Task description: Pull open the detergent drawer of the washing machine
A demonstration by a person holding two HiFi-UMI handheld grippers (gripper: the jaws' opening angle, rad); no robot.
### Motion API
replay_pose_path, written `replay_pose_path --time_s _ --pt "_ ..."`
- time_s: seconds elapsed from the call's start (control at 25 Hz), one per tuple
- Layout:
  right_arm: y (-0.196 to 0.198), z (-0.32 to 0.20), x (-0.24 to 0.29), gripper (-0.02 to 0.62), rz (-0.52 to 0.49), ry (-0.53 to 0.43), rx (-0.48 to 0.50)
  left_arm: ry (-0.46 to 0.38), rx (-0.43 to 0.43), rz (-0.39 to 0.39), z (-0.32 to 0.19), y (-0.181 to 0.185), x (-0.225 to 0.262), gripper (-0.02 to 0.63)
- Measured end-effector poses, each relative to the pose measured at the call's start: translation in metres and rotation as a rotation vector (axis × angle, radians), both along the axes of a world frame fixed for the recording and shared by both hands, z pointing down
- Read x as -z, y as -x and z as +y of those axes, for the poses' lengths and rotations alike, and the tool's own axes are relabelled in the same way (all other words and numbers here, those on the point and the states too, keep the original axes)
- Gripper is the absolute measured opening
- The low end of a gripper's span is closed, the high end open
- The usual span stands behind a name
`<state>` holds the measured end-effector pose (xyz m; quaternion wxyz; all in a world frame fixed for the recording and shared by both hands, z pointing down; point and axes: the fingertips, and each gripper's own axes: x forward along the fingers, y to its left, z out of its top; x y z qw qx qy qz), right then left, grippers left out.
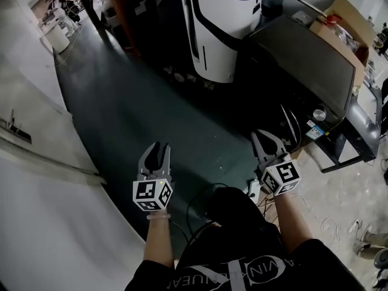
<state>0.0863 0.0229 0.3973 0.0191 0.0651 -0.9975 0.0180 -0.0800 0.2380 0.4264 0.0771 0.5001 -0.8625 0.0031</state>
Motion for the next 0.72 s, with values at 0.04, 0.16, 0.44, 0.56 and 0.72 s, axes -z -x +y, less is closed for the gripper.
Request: replay_pose_path --time_s 0.04,0.16,0.44,0.56,0.72 --pt "0.006 -0.009 0.003 0.012 0.002 0.0 -0.011 0.001 -0.014 -0.005 -0.013 0.009 0.004 0.104" --pt "0.023 -0.032 0.009 0.012 0.012 0.001 -0.043 0.002 -0.057 -0.023 -0.046 0.034 0.021 0.104" --pt "0.054 -0.073 0.033 0.012 0.032 0.019 -0.095 0.023 -0.128 -0.047 -0.097 0.075 0.061 0.104" --pt "0.063 -0.083 0.043 0.012 0.042 0.019 -0.097 0.037 -0.143 -0.039 -0.111 0.085 0.071 0.104" --pt "0.071 -0.093 0.058 0.012 0.028 0.02 -0.103 0.041 -0.166 -0.041 -0.129 0.094 0.083 0.104"
